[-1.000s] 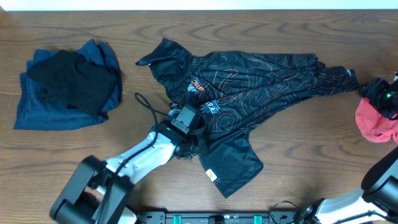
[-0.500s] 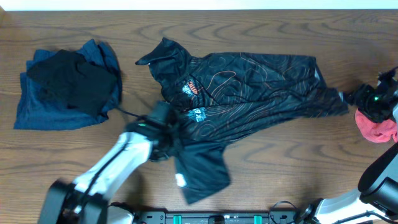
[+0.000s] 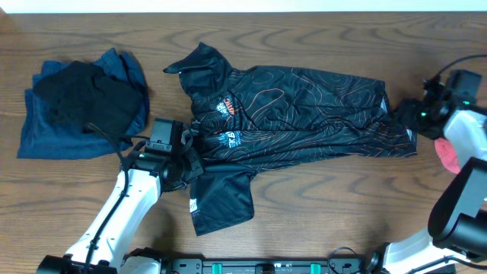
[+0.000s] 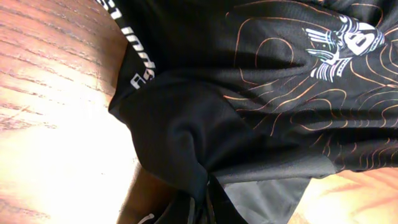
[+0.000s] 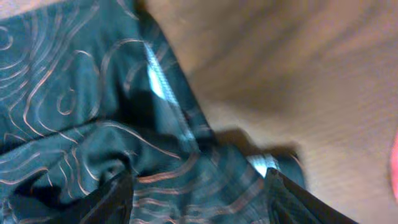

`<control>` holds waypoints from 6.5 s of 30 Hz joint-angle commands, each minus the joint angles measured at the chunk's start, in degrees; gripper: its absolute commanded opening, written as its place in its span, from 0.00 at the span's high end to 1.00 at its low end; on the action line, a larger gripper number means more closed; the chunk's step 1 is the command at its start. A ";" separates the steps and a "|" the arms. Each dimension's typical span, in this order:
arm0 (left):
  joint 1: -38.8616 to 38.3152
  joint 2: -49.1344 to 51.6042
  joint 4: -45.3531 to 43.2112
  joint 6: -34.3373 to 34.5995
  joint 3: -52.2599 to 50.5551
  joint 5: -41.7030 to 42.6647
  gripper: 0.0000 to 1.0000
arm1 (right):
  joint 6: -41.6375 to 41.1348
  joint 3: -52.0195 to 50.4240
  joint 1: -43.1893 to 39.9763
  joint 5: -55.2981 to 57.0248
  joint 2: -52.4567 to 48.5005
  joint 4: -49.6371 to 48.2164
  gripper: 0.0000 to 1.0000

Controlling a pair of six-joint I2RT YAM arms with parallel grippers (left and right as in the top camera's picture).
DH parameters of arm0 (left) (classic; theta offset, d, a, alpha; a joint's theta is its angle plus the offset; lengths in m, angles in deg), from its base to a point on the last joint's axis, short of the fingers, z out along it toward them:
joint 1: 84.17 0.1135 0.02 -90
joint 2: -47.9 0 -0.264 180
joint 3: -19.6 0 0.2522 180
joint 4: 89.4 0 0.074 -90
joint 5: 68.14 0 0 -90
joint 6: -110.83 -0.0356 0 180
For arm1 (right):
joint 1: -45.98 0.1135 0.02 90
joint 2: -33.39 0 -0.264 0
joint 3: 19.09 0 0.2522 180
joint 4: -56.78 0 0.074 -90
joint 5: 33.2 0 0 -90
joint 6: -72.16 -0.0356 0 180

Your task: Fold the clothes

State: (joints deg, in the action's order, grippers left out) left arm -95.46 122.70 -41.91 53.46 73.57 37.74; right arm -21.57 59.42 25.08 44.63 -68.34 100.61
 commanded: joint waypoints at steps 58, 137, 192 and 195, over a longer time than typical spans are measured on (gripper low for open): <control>0.35 0.33 -1.09 -1.09 0.09 -2.03 0.94 | -7.96 3.21 10.49 9.01 -1.51 -22.43 0.12; 6.25 0.31 1.68 -2.62 1.62 -0.92 0.94 | -21.11 -2.80 -4.37 38.77 9.97 24.81 0.67; 6.23 0.35 -2.51 -2.64 1.60 -3.52 0.94 | -24.26 -24.06 -4.20 20.74 9.97 4.85 0.99; 6.23 0.55 -1.27 -3.39 1.55 -3.52 0.93 | -24.26 -24.06 -4.20 20.74 9.97 5.03 0.99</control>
State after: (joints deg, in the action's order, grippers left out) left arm -89.55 122.75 -44.03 51.44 73.70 35.79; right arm -46.09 37.10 21.10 64.31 -56.91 104.63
